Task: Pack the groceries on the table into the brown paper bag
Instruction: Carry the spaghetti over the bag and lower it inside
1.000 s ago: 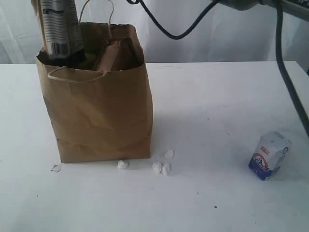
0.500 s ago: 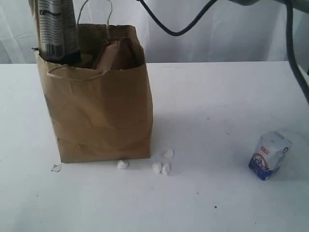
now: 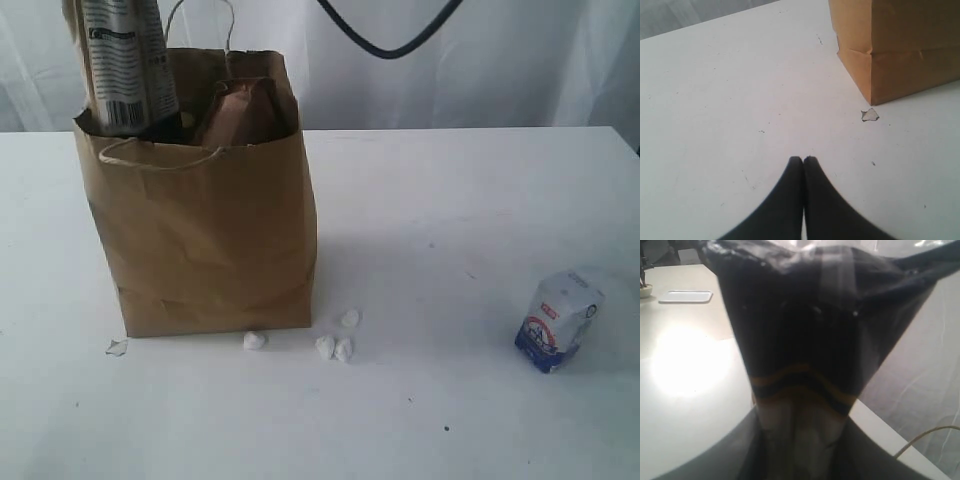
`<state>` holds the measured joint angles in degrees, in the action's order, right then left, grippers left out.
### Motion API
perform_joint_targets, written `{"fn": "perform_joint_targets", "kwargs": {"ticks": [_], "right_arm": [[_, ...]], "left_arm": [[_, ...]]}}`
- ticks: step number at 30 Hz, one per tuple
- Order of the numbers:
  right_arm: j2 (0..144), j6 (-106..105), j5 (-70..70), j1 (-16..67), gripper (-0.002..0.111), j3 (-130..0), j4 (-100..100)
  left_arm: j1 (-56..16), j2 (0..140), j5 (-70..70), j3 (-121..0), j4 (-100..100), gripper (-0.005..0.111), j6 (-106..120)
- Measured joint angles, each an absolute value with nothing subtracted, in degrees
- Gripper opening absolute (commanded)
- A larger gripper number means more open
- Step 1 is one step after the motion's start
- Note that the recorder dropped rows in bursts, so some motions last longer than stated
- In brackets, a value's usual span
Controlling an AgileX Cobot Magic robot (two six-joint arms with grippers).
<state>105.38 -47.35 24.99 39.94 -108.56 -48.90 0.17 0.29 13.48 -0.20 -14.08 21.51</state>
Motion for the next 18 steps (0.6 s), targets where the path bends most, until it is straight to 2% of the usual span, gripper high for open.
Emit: {"fn": "perform_joint_targets", "kwargs": {"ticks": [18], "right_arm": [[104.4,-43.4,28.9,39.9,0.000,-108.6,-47.6]], "left_arm": [[0.2,0.3,13.5,-0.2,-14.1,0.000,21.5]]}}
